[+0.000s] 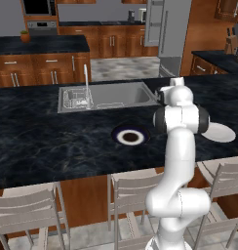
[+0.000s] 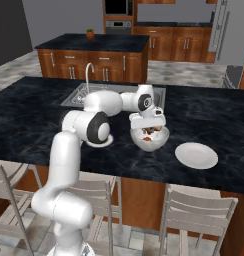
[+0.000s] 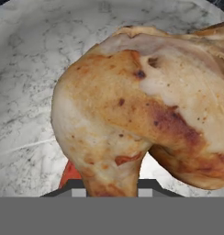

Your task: Pick the chicken drumstick and sweet potato from their plates and place them in the bowl. Then put the bowl in the fridge.

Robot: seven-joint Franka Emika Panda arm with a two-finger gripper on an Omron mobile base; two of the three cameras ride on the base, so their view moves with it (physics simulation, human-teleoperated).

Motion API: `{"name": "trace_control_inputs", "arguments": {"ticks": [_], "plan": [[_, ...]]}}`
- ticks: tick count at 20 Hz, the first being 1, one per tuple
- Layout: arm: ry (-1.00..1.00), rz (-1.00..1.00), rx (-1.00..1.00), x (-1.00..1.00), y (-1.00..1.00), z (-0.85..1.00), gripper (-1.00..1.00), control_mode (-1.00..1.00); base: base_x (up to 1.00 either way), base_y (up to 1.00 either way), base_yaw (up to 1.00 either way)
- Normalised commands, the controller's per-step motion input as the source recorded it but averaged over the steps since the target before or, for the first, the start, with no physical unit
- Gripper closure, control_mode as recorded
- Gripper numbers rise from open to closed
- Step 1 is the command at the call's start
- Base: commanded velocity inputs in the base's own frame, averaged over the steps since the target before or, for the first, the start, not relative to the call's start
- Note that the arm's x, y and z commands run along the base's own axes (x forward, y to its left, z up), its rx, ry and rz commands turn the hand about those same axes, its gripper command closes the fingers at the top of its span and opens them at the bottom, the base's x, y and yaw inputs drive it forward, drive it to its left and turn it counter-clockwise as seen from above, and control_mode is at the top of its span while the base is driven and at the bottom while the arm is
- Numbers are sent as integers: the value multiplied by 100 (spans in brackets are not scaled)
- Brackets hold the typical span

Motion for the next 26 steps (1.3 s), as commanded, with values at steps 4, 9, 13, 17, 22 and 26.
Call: {"name": "trace_control_inputs", "arguments": {"ticks": [4, 9, 13, 17, 22, 26], "plan": [[0, 0, 0, 0, 0, -19, 100, -100, 0, 0, 0], [-4, 0, 0, -2, 0, -7, 100, -100, 0, 0, 0], [-10, 0, 2, -22, 0, -5, 100, -100, 0, 0, 0], [-12, 0, 2, -24, 1, -3, -100, -100, 0, 0, 0], [-13, 0, 4, -26, 1, -1, -100, -100, 0, 0, 0], [-15, 0, 3, -22, 15, 0, -100, -100, 0, 0, 0]]}}
